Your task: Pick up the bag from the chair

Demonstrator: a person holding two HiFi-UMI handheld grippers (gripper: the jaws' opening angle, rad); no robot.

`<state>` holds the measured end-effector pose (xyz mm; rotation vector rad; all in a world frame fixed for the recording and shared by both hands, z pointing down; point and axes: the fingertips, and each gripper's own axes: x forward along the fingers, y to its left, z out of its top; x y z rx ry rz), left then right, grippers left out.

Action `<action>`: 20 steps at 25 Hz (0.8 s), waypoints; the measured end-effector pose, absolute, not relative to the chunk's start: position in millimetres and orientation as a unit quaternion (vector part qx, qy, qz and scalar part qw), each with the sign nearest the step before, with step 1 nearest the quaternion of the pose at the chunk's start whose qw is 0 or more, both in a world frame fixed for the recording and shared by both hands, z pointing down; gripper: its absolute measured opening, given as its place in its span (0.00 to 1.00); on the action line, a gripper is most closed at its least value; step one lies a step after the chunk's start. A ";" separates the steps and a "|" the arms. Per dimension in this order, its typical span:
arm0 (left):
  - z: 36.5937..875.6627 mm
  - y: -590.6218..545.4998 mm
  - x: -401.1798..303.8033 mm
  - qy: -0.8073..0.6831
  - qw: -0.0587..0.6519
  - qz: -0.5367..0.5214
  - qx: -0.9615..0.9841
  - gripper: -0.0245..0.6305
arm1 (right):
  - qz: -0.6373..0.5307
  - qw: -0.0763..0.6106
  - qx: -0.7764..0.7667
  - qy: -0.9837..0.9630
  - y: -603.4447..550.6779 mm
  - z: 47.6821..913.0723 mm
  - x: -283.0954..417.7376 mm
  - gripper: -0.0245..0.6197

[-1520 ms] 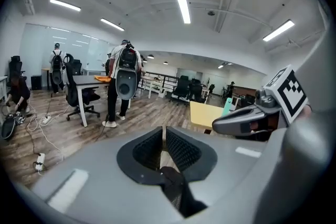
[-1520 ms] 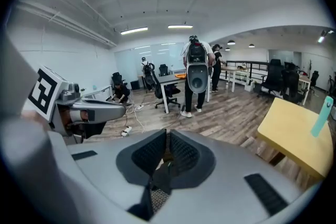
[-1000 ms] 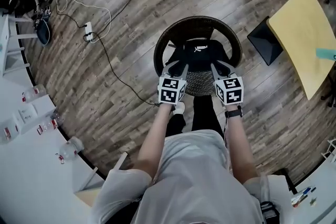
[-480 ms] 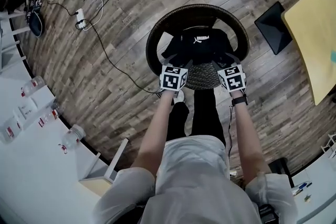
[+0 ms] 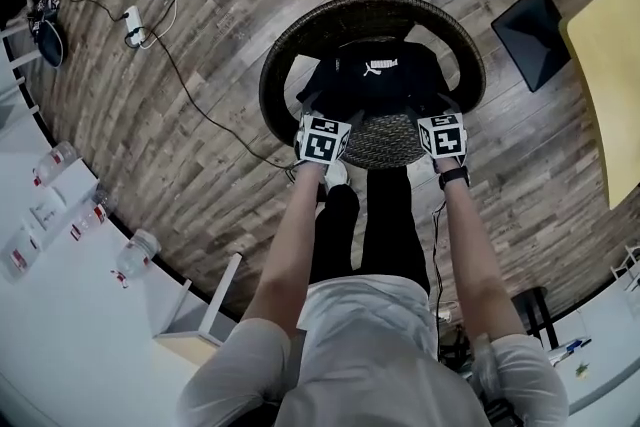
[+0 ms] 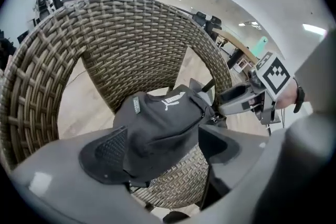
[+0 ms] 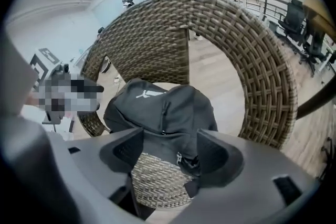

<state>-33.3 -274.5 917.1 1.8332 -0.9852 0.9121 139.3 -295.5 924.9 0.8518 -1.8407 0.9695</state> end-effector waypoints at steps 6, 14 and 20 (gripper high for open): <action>957.1 -268.1 -48.0 -0.404 0.457 0.370 0.700 0.69 | 0.402 0.458 0.362 -0.705 -295.6 964.7 158.8 0.51; 987.3 -267.2 -48.2 -0.411 0.452 0.391 0.688 0.66 | 0.425 0.463 0.362 -0.688 -291.7 995.3 159.7 0.51; 988.6 -269.6 -59.4 -0.452 0.462 0.394 0.653 0.22 | 0.424 0.445 0.368 -0.698 -292.0 995.0 154.9 0.42</action>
